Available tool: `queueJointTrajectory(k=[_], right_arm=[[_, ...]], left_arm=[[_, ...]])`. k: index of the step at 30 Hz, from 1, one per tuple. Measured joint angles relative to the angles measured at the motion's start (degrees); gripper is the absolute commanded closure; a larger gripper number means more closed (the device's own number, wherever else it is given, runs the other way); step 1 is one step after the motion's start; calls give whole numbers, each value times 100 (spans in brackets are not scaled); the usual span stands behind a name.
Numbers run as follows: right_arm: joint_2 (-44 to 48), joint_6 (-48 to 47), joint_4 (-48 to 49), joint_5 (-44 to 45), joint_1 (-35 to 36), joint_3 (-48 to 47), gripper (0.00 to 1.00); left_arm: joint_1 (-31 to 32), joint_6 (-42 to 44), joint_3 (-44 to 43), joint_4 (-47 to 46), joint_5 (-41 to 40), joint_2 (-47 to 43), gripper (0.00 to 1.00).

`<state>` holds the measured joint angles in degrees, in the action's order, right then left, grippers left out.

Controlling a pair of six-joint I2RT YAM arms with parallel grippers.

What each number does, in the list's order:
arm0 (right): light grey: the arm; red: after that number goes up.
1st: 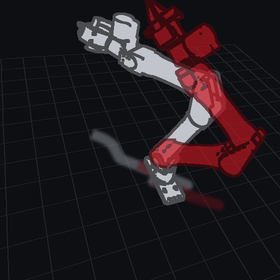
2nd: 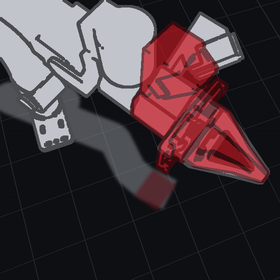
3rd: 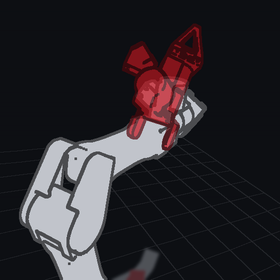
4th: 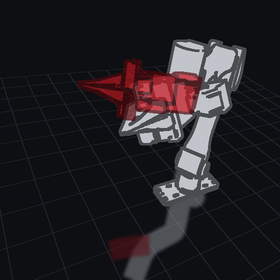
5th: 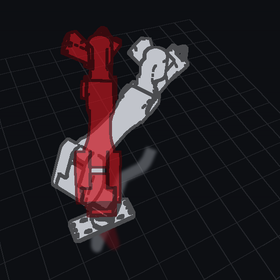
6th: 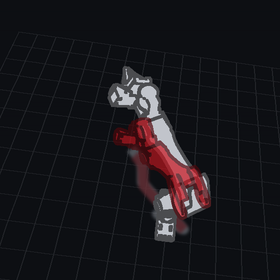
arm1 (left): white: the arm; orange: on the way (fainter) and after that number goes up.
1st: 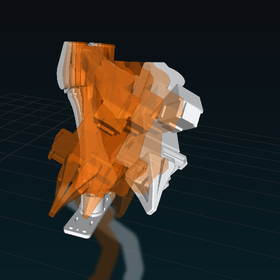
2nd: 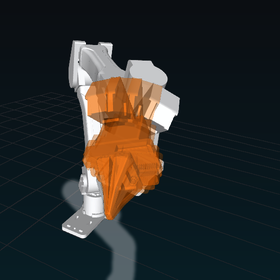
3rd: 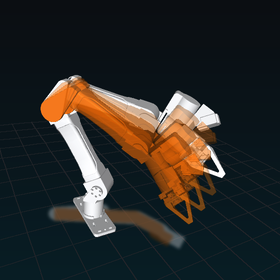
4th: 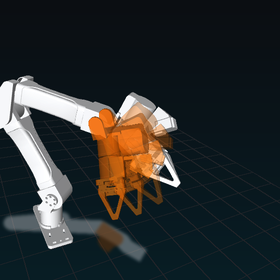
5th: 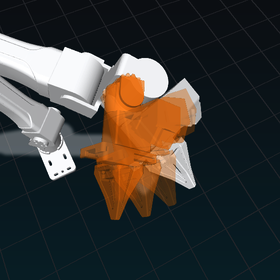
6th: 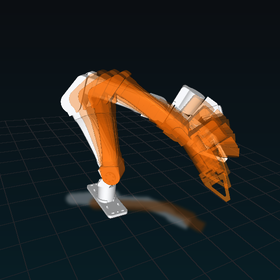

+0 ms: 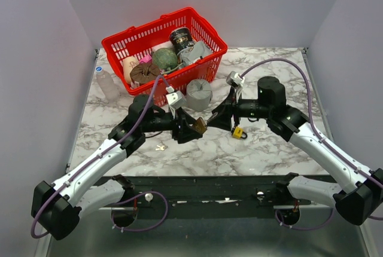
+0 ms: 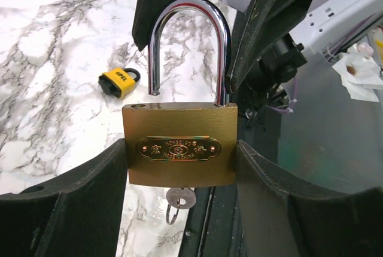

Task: Unlock with the key

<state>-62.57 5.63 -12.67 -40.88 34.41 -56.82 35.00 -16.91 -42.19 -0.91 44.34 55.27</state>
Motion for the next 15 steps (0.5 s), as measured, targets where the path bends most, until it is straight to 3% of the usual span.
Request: queueJointTrajectory(k=[6,15], right_arm=[[-221,258,-551,448,11,-372,73],[-378,706,-1344,1351,46,-850,72]], left_arm=[[101,304,-48,157,-529,2,100],[931,960,-249,557,-2581,-37,100]])
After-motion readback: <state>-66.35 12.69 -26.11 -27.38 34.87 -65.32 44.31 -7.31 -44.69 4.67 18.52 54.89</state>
